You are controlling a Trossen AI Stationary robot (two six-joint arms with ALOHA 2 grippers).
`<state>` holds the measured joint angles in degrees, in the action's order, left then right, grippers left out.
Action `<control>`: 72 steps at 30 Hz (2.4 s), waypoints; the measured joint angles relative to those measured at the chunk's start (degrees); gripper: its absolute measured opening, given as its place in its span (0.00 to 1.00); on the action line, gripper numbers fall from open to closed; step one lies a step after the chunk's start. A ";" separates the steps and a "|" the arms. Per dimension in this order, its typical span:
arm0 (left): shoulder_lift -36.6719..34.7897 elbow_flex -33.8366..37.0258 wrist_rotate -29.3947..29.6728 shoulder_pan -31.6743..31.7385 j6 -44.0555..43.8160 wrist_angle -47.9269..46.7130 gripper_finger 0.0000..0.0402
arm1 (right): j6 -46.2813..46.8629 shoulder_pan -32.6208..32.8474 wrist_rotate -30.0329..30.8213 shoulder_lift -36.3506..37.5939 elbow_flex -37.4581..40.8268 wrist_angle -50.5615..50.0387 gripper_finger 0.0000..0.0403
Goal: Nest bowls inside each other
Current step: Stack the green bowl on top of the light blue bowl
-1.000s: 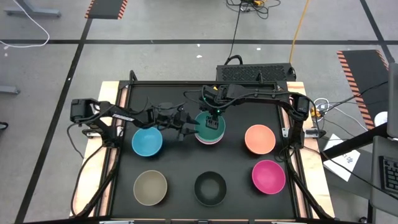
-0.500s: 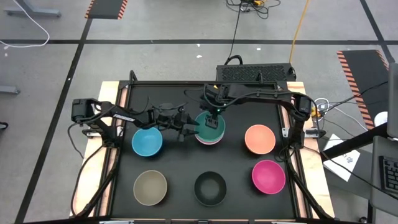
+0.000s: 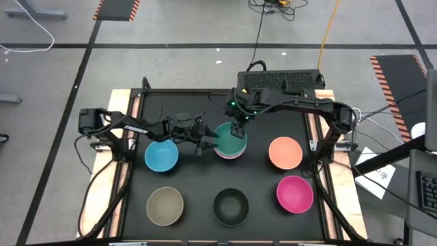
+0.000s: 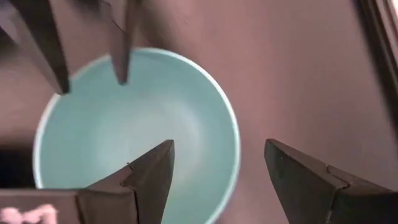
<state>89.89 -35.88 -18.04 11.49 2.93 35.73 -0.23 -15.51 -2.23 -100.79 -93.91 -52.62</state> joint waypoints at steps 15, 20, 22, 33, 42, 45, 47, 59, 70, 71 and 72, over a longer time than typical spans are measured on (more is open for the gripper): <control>-9.00 0.02 -0.09 0.00 3.44 -3.69 0.49 | 0.34 -0.02 1.15 -0.08 0.02 -3.82 0.29; -14.50 -0.02 0.00 -0.39 3.51 -10.23 0.49 | 0.01 -0.02 1.15 0.13 0.02 -5.79 0.20; -14.82 0.00 0.02 -0.81 3.51 -11.48 0.49 | -0.02 -0.02 1.13 0.11 0.03 -6.62 0.20; -14.80 0.00 2.01 -1.51 4.10 -13.40 0.49 | 1.59 0.97 0.71 0.13 0.68 -9.72 0.11; -14.80 0.00 1.89 -1.51 4.12 -13.60 0.49 | 2.82 1.01 0.65 0.04 6.06 -7.97 0.10; -14.80 0.00 1.83 -1.51 4.39 -13.62 0.49 | 3.01 1.01 0.69 0.42 6.24 -5.75 0.11; -14.80 0.00 1.79 -1.51 4.53 -13.55 0.49 | 2.93 1.01 0.67 1.30 6.29 -4.37 0.12; -8.27 0.04 0.24 -3.80 3.46 -11.52 0.49 | 4.00 1.36 0.71 7.50 6.27 -1.97 0.15; -6.47 0.02 2.51 -3.98 3.37 -8.51 0.49 | 4.07 1.42 0.78 7.45 6.27 -1.64 0.15; -6.47 0.02 2.51 -3.98 3.40 -8.62 0.49 | 4.07 1.42 0.78 7.45 6.27 -1.52 0.15; -6.40 0.02 2.51 -3.98 3.31 -8.70 0.49 | 4.09 1.42 0.79 7.45 6.27 -1.36 0.15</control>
<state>83.49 -35.86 -15.53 7.51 6.24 27.02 3.86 -14.09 -1.44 -93.34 -87.64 -53.98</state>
